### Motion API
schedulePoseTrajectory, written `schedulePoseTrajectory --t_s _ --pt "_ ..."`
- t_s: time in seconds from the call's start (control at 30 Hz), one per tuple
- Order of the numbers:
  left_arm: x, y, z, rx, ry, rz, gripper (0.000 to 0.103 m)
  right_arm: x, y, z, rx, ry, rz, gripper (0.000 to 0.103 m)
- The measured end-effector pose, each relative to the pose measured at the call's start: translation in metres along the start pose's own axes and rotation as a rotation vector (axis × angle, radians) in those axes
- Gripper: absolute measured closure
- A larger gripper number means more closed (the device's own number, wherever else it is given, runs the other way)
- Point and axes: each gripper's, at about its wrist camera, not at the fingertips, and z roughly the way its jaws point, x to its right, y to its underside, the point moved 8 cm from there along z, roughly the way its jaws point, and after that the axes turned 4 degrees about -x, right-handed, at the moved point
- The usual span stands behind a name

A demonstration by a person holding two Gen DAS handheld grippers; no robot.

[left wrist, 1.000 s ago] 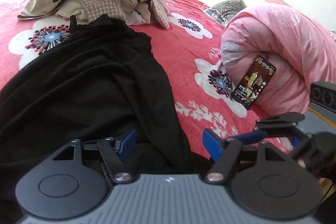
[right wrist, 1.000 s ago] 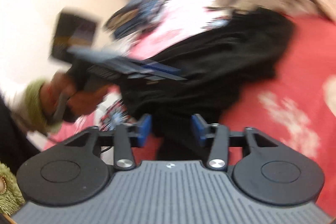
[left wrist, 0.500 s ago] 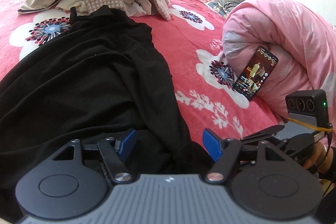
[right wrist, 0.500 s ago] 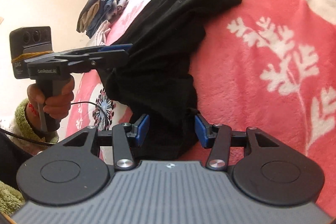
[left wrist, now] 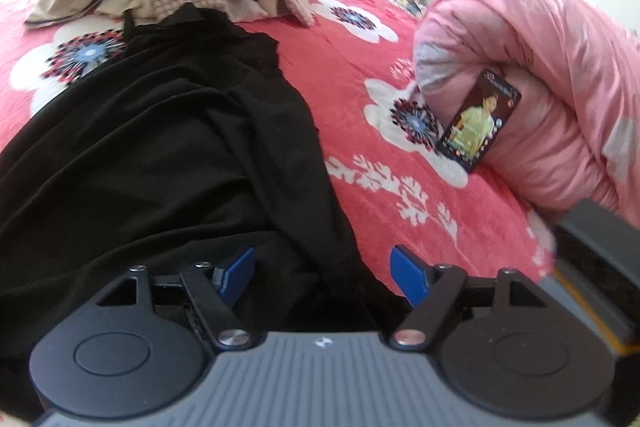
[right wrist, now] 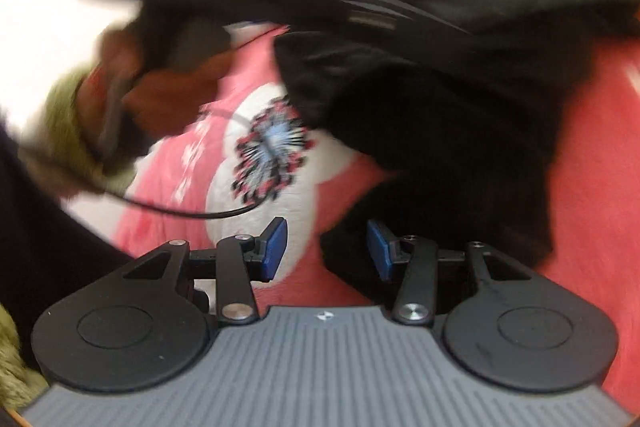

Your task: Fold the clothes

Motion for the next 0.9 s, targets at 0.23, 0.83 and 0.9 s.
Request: schedulePoseTrajectory --t_s 0.23,0.83,0.9 --pt "0.004 0.004 0.033 -0.042 -0.136 0.104 0.061 0.015 0.001 -0.050 -0.038 -0.085 0.027 0.057" --pt "-0.056 0.011 -0.037 0.059 -0.030 -0.230 0.087 0.289 -0.106 -0.061 0.301 0.103 0.826 0.048" --pt "-0.062 0.017 -0.045 0.064 -0.028 -0.249 0.087 0.293 -0.120 -0.055 0.326 0.044 0.840 0.062"
